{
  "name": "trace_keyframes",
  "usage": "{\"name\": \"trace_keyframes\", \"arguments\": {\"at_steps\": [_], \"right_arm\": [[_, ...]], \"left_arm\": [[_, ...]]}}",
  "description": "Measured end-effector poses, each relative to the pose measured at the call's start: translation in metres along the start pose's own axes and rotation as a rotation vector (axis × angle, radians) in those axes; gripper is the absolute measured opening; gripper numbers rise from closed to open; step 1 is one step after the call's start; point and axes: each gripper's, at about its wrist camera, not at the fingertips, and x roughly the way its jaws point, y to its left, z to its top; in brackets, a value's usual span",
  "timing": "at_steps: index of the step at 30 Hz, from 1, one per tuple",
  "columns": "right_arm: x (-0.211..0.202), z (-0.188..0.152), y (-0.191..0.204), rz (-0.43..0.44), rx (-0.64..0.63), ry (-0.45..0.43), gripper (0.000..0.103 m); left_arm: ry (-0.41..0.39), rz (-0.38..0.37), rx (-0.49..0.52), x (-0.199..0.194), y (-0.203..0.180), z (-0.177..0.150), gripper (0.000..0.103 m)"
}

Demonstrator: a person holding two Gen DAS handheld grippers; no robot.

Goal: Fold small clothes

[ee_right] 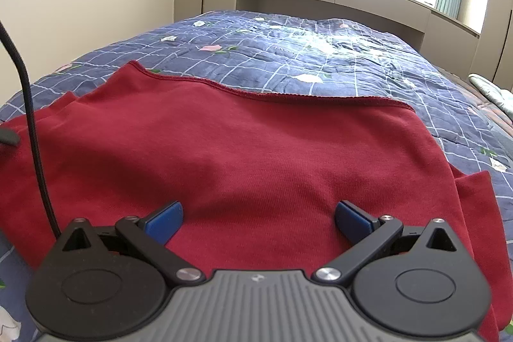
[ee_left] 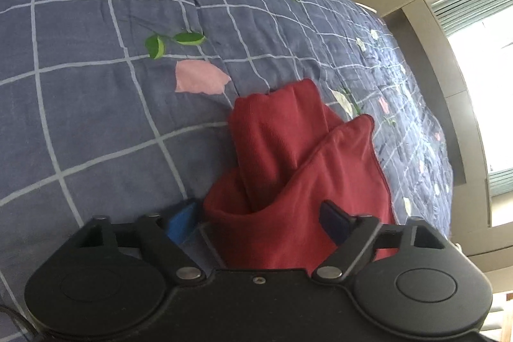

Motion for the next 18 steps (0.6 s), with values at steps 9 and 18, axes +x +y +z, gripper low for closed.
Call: {"name": "trace_keyframes", "arguments": {"at_steps": [9, 18], "right_arm": [[-0.001, -0.002, -0.002, 0.011, 0.010, -0.013, 0.103], [-0.002, -0.002, -0.003, 0.022, -0.008, -0.003, 0.103]], "left_arm": [[0.004, 0.032, 0.024, 0.002, -0.006, 0.002, 0.043], [0.043, 0.007, -0.039, 0.007, -0.007, 0.011, 0.023]]}}
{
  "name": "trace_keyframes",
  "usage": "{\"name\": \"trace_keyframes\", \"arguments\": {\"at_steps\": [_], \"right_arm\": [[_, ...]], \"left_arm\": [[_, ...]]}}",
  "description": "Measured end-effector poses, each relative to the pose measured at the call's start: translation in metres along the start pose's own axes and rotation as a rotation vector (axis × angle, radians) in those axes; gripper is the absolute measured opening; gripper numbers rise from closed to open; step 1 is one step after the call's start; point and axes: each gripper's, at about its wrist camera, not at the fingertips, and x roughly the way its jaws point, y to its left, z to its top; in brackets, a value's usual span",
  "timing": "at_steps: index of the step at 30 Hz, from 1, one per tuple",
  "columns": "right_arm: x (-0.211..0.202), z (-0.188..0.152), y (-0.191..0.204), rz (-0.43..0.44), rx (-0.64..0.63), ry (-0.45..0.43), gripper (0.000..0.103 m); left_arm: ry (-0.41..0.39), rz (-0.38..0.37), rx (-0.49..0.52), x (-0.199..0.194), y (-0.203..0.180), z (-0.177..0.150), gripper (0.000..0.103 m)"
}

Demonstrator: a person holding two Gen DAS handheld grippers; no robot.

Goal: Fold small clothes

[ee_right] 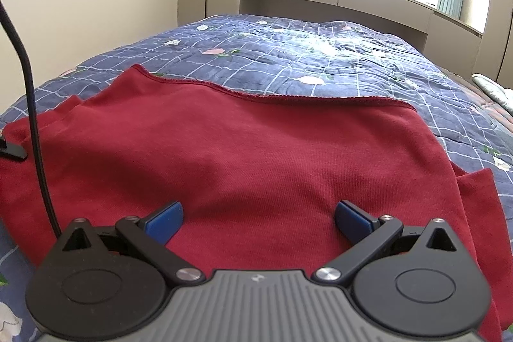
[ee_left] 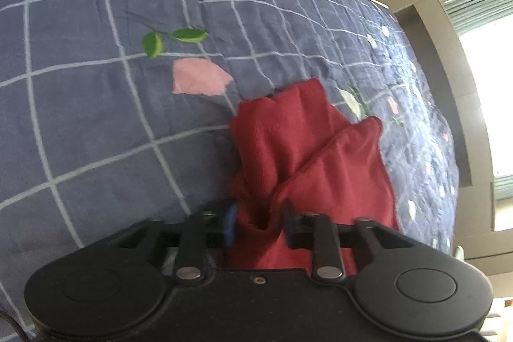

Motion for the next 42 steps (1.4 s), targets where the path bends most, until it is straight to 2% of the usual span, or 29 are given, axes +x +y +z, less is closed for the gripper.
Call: {"name": "trace_keyframes", "arguments": {"at_steps": [3, 8, 14, 20, 24, 27, 30, 33, 36, 38, 40, 42], "right_arm": [[0.000, 0.005, -0.002, 0.021, -0.040, 0.034, 0.103], [-0.010, 0.015, -0.015, 0.055, -0.118, 0.089, 0.103], [-0.044, 0.018, -0.061, -0.100, -0.113, 0.056, 0.103], [-0.082, 0.001, -0.125, -0.269, -0.021, 0.107, 0.103], [-0.104, -0.021, -0.163, -0.378, 0.032, 0.164, 0.103], [-0.115, -0.044, -0.184, -0.441, 0.074, 0.228, 0.103], [-0.123, -0.061, -0.197, -0.484, 0.117, 0.275, 0.103], [-0.130, -0.069, -0.206, -0.499, 0.174, 0.291, 0.103], [-0.136, -0.071, -0.208, -0.491, 0.207, 0.283, 0.103], [-0.135, -0.068, -0.211, -0.473, 0.236, 0.266, 0.103], [-0.134, -0.062, -0.212, -0.459, 0.268, 0.249, 0.103], [-0.131, -0.056, -0.213, -0.440, 0.296, 0.234, 0.103]], "left_arm": [[-0.010, -0.016, 0.020, -0.005, -0.008, -0.003, 0.018], [-0.033, -0.045, 0.075, -0.018, -0.030, -0.007, 0.018], [-0.034, -0.101, 0.210, -0.031, -0.075, -0.015, 0.017], [0.008, -0.188, 0.482, -0.039, -0.146, -0.053, 0.016], [0.105, -0.281, 0.664, -0.036, -0.193, -0.103, 0.016], [0.204, -0.328, 0.743, -0.026, -0.210, -0.143, 0.016], [0.312, -0.350, 0.789, -0.014, -0.217, -0.181, 0.016], [0.399, -0.323, 0.855, -0.002, -0.217, -0.216, 0.017], [0.423, -0.273, 0.893, 0.007, -0.215, -0.230, 0.018], [0.441, -0.266, 0.880, 0.011, -0.211, -0.228, 0.020], [0.458, -0.272, 0.858, 0.014, -0.207, -0.222, 0.025], [0.469, -0.277, 0.825, 0.013, -0.203, -0.218, 0.038]]}}
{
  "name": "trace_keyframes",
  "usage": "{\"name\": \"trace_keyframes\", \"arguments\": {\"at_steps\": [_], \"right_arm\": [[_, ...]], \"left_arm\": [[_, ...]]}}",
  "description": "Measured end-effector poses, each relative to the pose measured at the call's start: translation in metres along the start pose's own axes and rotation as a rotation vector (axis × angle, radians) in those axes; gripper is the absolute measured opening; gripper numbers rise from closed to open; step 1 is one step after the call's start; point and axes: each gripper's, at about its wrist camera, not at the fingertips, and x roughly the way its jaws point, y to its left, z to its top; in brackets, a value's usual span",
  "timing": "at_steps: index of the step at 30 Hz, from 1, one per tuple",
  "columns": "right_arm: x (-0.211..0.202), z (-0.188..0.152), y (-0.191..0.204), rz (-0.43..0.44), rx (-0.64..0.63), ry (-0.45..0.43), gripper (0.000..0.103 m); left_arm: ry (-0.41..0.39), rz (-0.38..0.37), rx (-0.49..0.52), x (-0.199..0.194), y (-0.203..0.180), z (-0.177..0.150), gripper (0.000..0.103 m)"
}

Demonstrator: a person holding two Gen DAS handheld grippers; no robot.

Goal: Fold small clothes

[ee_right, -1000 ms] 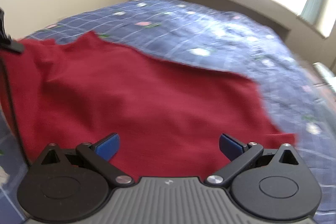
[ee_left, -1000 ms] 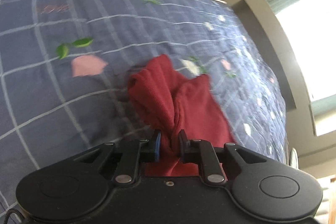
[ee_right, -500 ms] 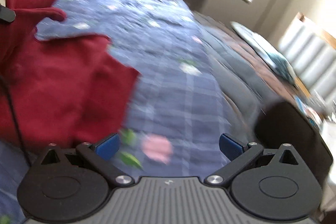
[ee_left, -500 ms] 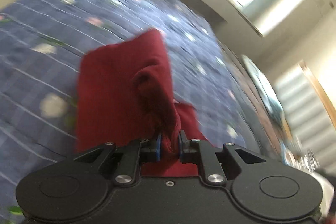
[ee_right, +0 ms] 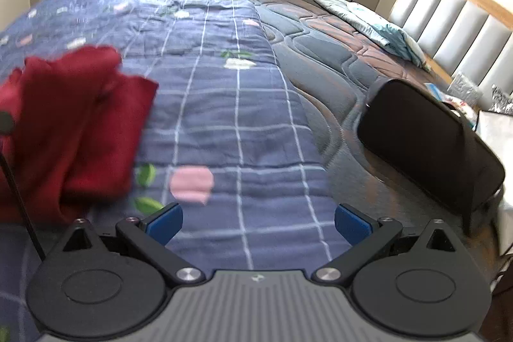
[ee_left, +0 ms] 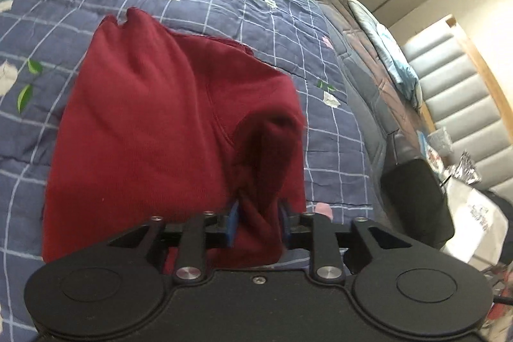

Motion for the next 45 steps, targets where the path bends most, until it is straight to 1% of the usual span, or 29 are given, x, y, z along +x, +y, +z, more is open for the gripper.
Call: {"name": "trace_keyframes", "arguments": {"at_steps": [1, 2, 3, 4, 5, 6, 7, 8, 9, 11, 14, 16, 18, 21, 24, 26, 28, 31, 33, 35, 36, 38, 39, 41, 42, 43, 45], "right_arm": [[0.001, 0.003, 0.001, 0.007, 0.010, 0.001, 0.103], [0.003, 0.007, 0.002, 0.019, 0.022, 0.002, 0.103], [0.005, 0.011, 0.002, 0.022, 0.037, 0.006, 0.103], [0.006, 0.015, 0.002, 0.036, 0.055, 0.004, 0.103], [0.007, 0.019, 0.002, 0.049, 0.075, 0.001, 0.103], [0.008, 0.024, 0.002, 0.053, 0.101, -0.004, 0.103], [0.008, 0.029, 0.001, 0.070, 0.131, -0.011, 0.103], [0.008, 0.035, -0.001, 0.097, 0.167, -0.021, 0.103], [0.008, 0.040, -0.002, 0.114, 0.202, -0.037, 0.103], [0.010, 0.054, -0.004, 0.195, 0.285, -0.059, 0.103], [0.019, 0.070, -0.001, 0.320, 0.362, -0.050, 0.103], [0.029, 0.080, 0.008, 0.410, 0.364, -0.039, 0.103], [0.039, 0.087, 0.021, 0.469, 0.344, -0.004, 0.103], [0.050, 0.094, 0.039, 0.537, 0.308, 0.057, 0.103], [0.055, 0.096, 0.052, 0.556, 0.285, 0.101, 0.103], [0.056, 0.094, 0.054, 0.577, 0.302, 0.123, 0.103], [0.057, 0.093, 0.051, 0.578, 0.335, 0.135, 0.102], [0.061, 0.091, 0.045, 0.578, 0.372, 0.144, 0.089], [0.063, 0.090, 0.042, 0.578, 0.386, 0.149, 0.083], [0.065, 0.090, 0.042, 0.574, 0.398, 0.158, 0.063], [0.066, 0.089, 0.043, 0.572, 0.402, 0.165, 0.059], [0.067, 0.088, 0.042, 0.585, 0.416, 0.175, 0.057], [0.066, 0.088, 0.042, 0.591, 0.420, 0.173, 0.053], [0.064, 0.088, 0.043, 0.587, 0.408, 0.172, 0.023], [0.064, 0.088, 0.043, 0.582, 0.395, 0.172, 0.016], [0.063, 0.087, 0.044, 0.586, 0.381, 0.166, 0.011], [0.059, 0.086, 0.042, 0.600, 0.357, 0.138, 0.009]], "left_arm": [[0.001, -0.004, -0.010, 0.000, 0.001, 0.004, 0.043], [0.001, -0.006, -0.018, 0.000, 0.001, 0.006, 0.052], [-0.004, -0.006, -0.024, -0.002, 0.002, 0.005, 0.058], [-0.008, -0.005, -0.027, -0.004, 0.001, 0.006, 0.061], [-0.015, -0.004, -0.032, -0.009, 0.002, 0.005, 0.065], [-0.023, -0.003, -0.041, -0.013, 0.003, 0.005, 0.071], [-0.033, 0.004, -0.051, -0.018, 0.003, 0.004, 0.075], [-0.047, 0.014, -0.064, -0.023, 0.005, 0.005, 0.082], [-0.067, 0.033, -0.079, -0.029, 0.008, 0.005, 0.087], [-0.104, 0.067, -0.107, -0.040, 0.015, 0.008, 0.090], [-0.182, 0.151, -0.167, -0.054, 0.030, 0.011, 0.100], [-0.230, 0.221, -0.212, -0.059, 0.043, 0.014, 0.101], [-0.231, 0.269, -0.274, -0.060, 0.060, 0.020, 0.101], [-0.227, 0.313, -0.368, -0.059, 0.083, 0.027, 0.102], [-0.224, 0.358, -0.415, -0.056, 0.098, 0.029, 0.102], [-0.212, 0.380, -0.431, -0.054, 0.105, 0.028, 0.102], [-0.187, 0.396, -0.439, -0.046, 0.110, 0.027, 0.102], [-0.135, 0.399, -0.443, -0.037, 0.115, 0.023, 0.102], [-0.112, 0.389, -0.446, -0.033, 0.116, 0.018, 0.102], [-0.107, 0.384, -0.442, -0.030, 0.113, 0.015, 0.102], [-0.106, 0.384, -0.437, -0.029, 0.112, 0.014, 0.102], [-0.103, 0.383, -0.429, -0.027, 0.109, 0.013, 0.102], [-0.101, 0.380, -0.426, -0.027, 0.108, 0.014, 0.102], [-0.095, 0.375, -0.416, -0.025, 0.107, 0.015, 0.102], [-0.092, 0.372, -0.410, -0.024, 0.106, 0.015, 0.102], [-0.091, 0.371, -0.406, -0.024, 0.105, 0.016, 0.102], [-0.089, 0.369, -0.401, -0.023, 0.104, 0.017, 0.102]]}}
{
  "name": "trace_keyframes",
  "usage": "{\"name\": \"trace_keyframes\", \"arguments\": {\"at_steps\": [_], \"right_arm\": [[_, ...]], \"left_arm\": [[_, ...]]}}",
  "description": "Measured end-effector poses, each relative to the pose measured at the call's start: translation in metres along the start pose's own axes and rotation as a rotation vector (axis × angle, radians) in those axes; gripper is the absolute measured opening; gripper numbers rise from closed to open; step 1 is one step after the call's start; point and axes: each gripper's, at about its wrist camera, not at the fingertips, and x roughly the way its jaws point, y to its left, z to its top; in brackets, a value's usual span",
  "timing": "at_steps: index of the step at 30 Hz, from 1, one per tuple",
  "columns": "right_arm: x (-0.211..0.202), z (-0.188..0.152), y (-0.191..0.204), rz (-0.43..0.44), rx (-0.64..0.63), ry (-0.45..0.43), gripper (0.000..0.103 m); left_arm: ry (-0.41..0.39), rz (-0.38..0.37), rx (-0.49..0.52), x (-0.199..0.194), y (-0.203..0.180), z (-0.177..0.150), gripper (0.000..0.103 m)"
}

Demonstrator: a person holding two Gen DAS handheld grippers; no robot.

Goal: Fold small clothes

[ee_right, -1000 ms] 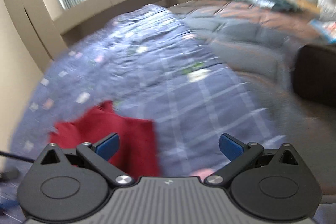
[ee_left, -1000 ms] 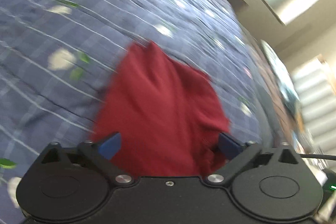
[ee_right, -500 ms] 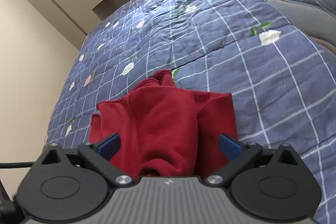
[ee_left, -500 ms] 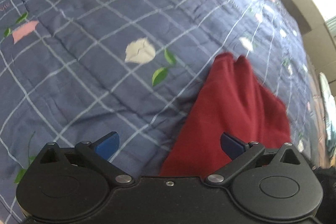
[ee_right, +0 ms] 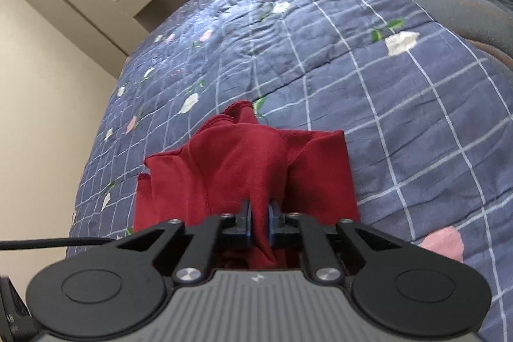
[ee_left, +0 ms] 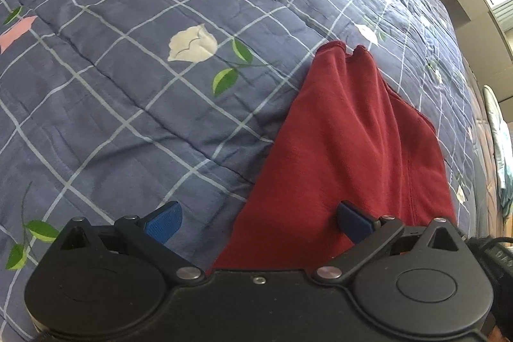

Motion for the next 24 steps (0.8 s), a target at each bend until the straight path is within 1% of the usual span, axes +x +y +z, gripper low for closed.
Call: {"name": "trace_keyframes", "arguments": {"at_steps": [3, 6, 8, 10, 15, 20, 21, 22, 23, 24], "right_arm": [[-0.010, 0.001, 0.000, -0.012, -0.048, -0.040, 0.007], [-0.021, 0.003, -0.007, -0.018, -0.033, -0.067, 0.007], [-0.027, 0.003, -0.013, -0.033, -0.027, -0.070, 0.007], [-0.030, 0.000, -0.020, -0.054, -0.014, -0.068, 0.007], [-0.024, -0.008, -0.035, -0.093, 0.020, -0.044, 0.007], [-0.015, -0.009, -0.032, -0.125, -0.002, -0.028, 0.009], [-0.013, -0.009, -0.031, -0.130, -0.002, -0.023, 0.010], [-0.012, -0.009, -0.032, -0.138, 0.000, -0.017, 0.016], [-0.012, -0.009, -0.033, -0.149, 0.004, -0.012, 0.026], [-0.011, -0.009, -0.033, -0.162, 0.006, -0.010, 0.030]], "left_arm": [[-0.020, 0.004, -0.003, -0.004, -0.002, 0.000, 0.102], [-0.057, -0.012, -0.002, -0.011, -0.005, 0.003, 0.102], [-0.087, -0.028, 0.004, -0.017, -0.007, 0.006, 0.102], [-0.097, -0.038, 0.014, -0.019, -0.009, 0.009, 0.102], [-0.060, -0.040, 0.046, -0.012, -0.014, 0.010, 0.102], [0.008, -0.009, 0.079, 0.001, -0.015, 0.002, 0.102], [0.013, -0.014, 0.080, 0.001, -0.015, 0.000, 0.102], [0.016, -0.018, 0.082, 0.001, -0.015, -0.001, 0.102], [0.018, -0.020, 0.086, 0.001, -0.016, -0.002, 0.102], [0.019, -0.019, 0.092, 0.002, -0.017, -0.003, 0.102]]}}
